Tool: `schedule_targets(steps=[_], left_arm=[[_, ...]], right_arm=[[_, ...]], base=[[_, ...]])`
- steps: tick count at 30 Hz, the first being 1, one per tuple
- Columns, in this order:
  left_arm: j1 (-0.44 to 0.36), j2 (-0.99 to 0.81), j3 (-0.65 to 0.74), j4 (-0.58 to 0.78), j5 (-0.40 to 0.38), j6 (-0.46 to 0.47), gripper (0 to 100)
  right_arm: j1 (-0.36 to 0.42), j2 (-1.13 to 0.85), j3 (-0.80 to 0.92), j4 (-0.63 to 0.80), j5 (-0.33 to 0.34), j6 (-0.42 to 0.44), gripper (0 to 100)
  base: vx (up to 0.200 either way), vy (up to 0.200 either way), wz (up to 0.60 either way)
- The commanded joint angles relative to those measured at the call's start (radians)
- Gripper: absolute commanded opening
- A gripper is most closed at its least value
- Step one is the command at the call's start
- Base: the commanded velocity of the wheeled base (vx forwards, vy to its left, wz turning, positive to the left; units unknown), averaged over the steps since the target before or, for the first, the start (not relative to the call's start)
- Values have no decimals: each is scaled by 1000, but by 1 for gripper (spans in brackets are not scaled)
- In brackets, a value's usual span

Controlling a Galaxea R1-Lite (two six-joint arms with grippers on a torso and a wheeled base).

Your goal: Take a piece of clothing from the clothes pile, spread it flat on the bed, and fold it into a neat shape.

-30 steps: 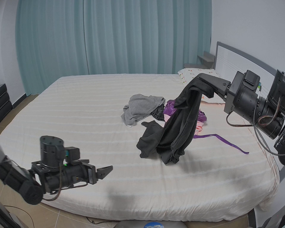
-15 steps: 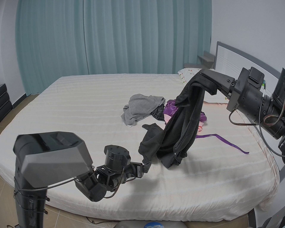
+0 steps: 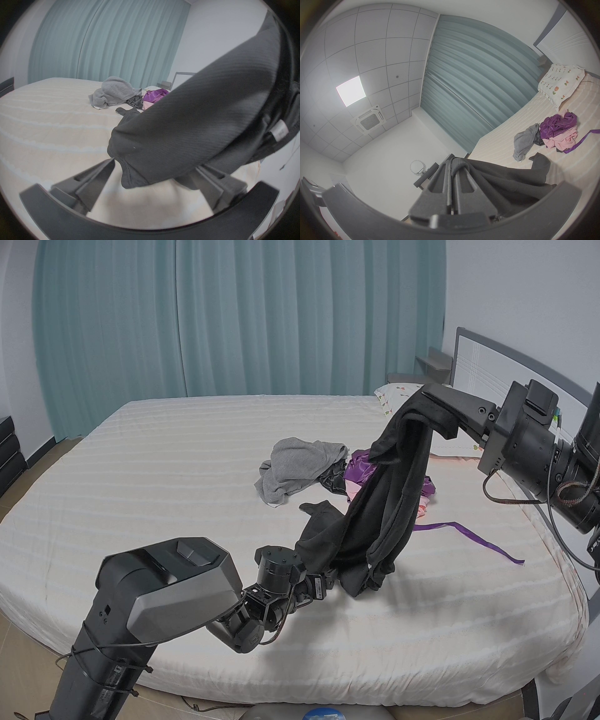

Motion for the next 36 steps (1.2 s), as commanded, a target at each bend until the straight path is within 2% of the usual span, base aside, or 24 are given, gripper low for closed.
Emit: schedule_targets(steps=[1,4,8,10,12,16,19,22,23,27,29,33,36], left_arm=[[9,69,-59,1,3,-13,0],[15,59,-26,-1,28,-16,0],[36,-17,40,-5,115,-22,0],[44,-43,64,-5,120,-33,0],[64,-161,148,1,120,-80,0],[92,-299,208,16,121,-85,0],[116,-480,227,117,121,-97,0],[119,-541,214,163,121,-117,0],[125,-641,193,239,126,-139,0],[139,-733,171,309,152,-140,0],[159,-782,145,338,195,-140,0],[165,-810,156,343,212,-140,0],[147,-842,262,341,203,-131,0]], right_arm=[[-8,9,0,-1,0,1,0],[-28,10,0,1,0,0,0],[-86,52,3,1,1,0,0],[-108,73,3,-1,1,1,0],[-167,136,-4,-7,-2,1,0],[-223,179,-27,-7,-3,-2,0],[-263,200,-89,-1,-11,-28,0],[-267,197,-122,1,-16,-36,0],[-270,181,-182,4,-26,-51,0],[-282,151,-271,33,-28,-114,0],[-282,119,-322,96,-28,-175,0],[-278,102,-297,209,-28,-235,0],[-298,110,-168,252,-28,-267,0]], base=[[0,0,0],[0,0,0],[0,0,0],[0,0,0],[0,0,0],[0,0,0],[0,0,0],[0,0,0],[0,0,0],[0,0,0],[0,0,0],[0,0,0],[0,0,0]])
